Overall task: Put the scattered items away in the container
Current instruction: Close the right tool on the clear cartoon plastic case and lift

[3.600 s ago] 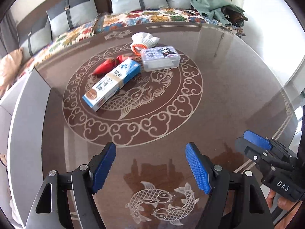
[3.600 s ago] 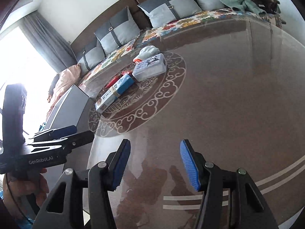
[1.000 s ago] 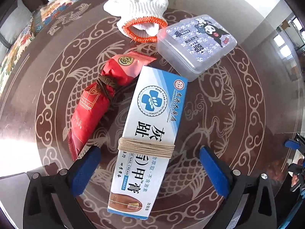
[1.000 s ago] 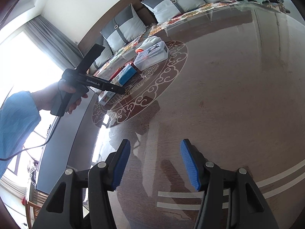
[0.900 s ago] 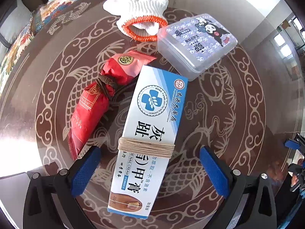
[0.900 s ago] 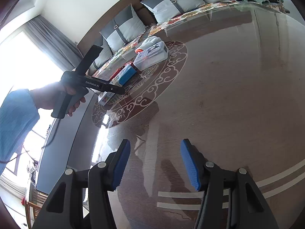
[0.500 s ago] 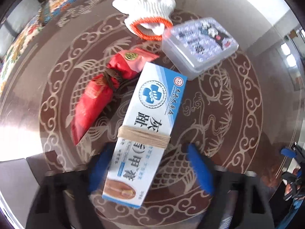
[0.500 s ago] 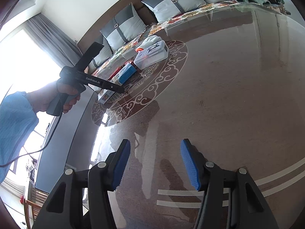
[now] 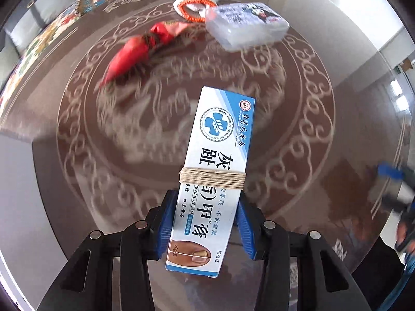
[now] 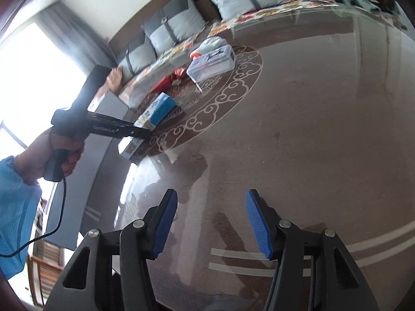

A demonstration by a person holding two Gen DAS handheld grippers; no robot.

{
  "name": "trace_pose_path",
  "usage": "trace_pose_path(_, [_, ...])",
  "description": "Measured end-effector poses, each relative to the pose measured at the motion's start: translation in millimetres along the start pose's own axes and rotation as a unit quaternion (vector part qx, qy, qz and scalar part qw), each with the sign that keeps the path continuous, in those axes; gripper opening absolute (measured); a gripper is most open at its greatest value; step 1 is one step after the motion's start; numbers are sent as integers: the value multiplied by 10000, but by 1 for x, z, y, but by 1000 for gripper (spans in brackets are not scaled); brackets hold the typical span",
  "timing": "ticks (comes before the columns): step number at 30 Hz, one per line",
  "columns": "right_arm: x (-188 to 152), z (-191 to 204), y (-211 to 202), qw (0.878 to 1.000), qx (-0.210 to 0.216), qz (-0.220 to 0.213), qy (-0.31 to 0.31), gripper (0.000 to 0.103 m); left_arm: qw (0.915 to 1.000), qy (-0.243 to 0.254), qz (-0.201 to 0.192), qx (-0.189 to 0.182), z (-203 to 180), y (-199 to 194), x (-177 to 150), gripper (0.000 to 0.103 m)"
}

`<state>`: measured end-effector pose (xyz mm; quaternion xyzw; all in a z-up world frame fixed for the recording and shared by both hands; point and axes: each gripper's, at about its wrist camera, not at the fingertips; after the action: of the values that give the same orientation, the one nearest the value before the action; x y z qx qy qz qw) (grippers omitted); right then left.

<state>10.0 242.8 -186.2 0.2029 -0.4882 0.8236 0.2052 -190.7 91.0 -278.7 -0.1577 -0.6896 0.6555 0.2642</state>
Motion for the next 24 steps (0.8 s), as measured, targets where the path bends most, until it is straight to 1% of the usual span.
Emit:
trace_pose_path(2, [32,8,-1,9975,-36,40,-708,56,9999,-128,-50,26,-4,1,-6,45])
trace_pose_path(3, [53,14,2,9933,27,85,-1151,56,9998,-176,-54,31,-6,2,-6,45])
trace_pose_path(5, [97,27,10,9785,172,180,-2045,56,9996,-286,-26,41,-7,4,-5,45])
trace_pose_path(7, [134,39,28,9550,87,456,-2929,56,9993,-351,57,62,-8,6,-1,45])
trace_pose_path(8, [151,44,40,9382,26,628,-3404,56,9992,-391,87,68,-8,7,-1,45])
trace_pose_path(9, [168,50,52,9185,-37,801,-3873,56,9990,-430,117,74,-8,9,0,45])
trace_pose_path(10, [183,52,64,9040,-10,1007,-4156,56,9988,-466,142,78,-9,10,0,45])
trace_pose_path(13, [222,56,99,8685,95,1742,-4639,56,9984,-544,166,76,-10,13,-1,45])
trace_pose_path(14, [230,54,110,8602,81,1945,-4714,56,9983,-563,164,73,-12,14,1,45])
trace_pose_path(15, [235,55,118,8533,45,2074,-4784,56,9981,-582,163,70,-13,12,7,45])
trace_pose_path(17, [241,56,132,8395,-10,2250,-4945,56,9979,-618,166,63,-13,-3,39,45])
trace_pose_path(19, [245,58,142,8290,66,2439,-5033,56,9977,-651,172,69,-14,-3,45,45])
trace_pose_path(20, [246,59,150,8196,79,2576,-5117,56,9977,-657,176,74,-17,-3,50,45])
trace_pose_path(22, [246,61,159,8020,-57,2688,-5334,56,9977,-653,172,74,-23,-3,55,45])
trace_pose_path(24, [247,62,169,7894,-64,2863,-5430,56,9977,-650,168,74,-26,-3,60,45])
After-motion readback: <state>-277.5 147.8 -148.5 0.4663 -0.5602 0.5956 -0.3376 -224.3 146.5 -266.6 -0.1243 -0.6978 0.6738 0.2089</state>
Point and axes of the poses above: each gripper's, at about its wrist camera, not at the fingertips, and y roughly the way its jaws point, z to its left, x to its top, and after that the axes turned 1 degree about -y, right-handed
